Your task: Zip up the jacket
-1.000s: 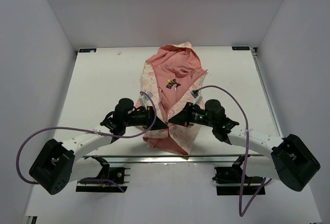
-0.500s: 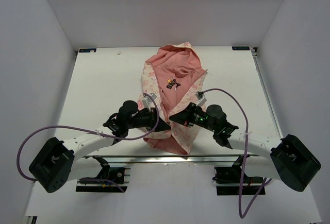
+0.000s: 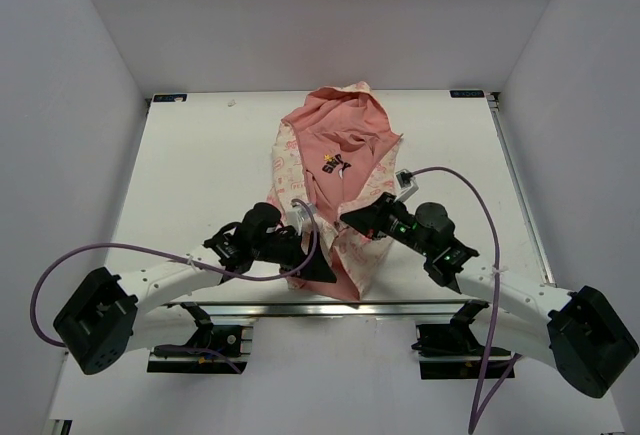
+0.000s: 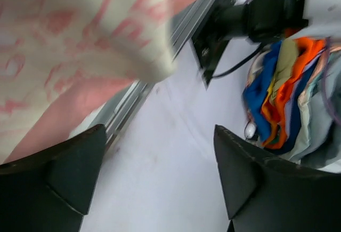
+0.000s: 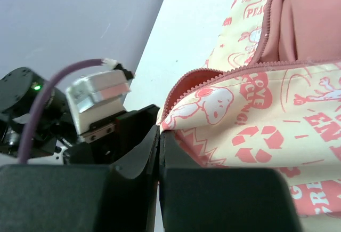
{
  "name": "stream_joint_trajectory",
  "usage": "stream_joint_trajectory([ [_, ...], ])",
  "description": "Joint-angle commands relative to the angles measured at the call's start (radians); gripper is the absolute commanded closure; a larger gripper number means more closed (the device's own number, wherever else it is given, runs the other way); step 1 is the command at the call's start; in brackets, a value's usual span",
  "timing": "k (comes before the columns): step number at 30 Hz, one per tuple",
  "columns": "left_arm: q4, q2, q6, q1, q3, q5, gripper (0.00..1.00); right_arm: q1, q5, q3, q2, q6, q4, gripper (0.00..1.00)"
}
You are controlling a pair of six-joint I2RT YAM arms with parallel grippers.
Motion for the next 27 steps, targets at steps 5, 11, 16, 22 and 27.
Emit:
stream_joint_trajectory([
  [5,-0.214,-0.068,0.067,0.025,0.060,-0.001,0.02,0.000,-0.074,-0.053,-0.015,0.004,0.053,1.00],
  [11,-0.153,-0.073,0.028,0.099,0.031,0.027,0.02,0.000,-0.083,-0.063,-0.048,0.009,0.028,1.00],
  [16,0.050,0.003,-0.031,0.134,0.021,0.108,0.02,0.000,-0.113,-0.058,-0.038,0.021,0.023,1.00],
  [22,0.275,0.134,-0.111,0.143,0.042,0.215,0.09,0.000,-0.122,-0.058,-0.017,0.027,0.036,1.00],
  [27,0.357,0.177,-0.134,0.143,0.053,0.242,0.26,0.001,-0.133,-0.055,0.006,0.032,0.054,1.00],
])
